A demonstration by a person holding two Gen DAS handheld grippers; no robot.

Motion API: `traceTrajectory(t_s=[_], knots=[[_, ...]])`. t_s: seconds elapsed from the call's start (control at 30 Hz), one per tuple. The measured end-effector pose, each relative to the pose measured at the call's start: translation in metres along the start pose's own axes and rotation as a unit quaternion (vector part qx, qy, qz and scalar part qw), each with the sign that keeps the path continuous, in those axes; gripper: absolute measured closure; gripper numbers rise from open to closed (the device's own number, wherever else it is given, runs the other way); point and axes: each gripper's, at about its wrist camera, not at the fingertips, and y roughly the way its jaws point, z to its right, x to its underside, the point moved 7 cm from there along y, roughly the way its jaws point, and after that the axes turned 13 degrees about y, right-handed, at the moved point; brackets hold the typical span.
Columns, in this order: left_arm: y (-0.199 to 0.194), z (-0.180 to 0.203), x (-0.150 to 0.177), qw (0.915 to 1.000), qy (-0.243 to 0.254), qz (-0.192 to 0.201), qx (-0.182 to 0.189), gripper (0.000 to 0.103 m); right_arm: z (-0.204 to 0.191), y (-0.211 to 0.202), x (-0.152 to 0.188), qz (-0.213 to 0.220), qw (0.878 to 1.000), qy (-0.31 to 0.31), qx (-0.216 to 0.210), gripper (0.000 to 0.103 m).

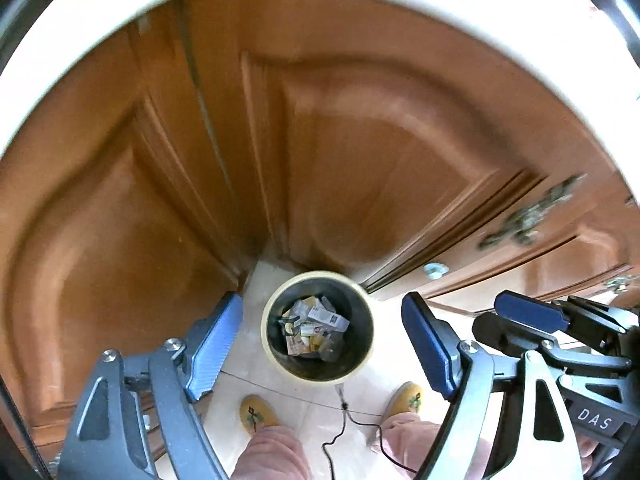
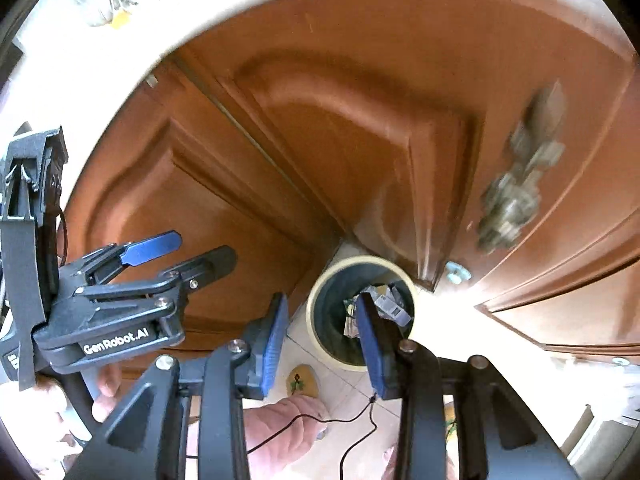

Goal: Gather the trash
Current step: 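Raise both open tools back up toward the counter trash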

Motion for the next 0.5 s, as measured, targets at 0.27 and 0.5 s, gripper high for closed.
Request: traceTrajectory(t_s=[0.27,0.5], knots=[[-0.091,0.018,-0.052,0.9982,0.041,0.044,0.0,0.023,-0.03,-0.096,-0.03,0.048,0.999,-0.004,0.009,0.067],[-0.158,0.031,-0.094,0.9937,0.07,0.087,0.006,0.022,-0.047,-0.153,-0.049,0.078,0.997,0.001,0.002,0.067]])
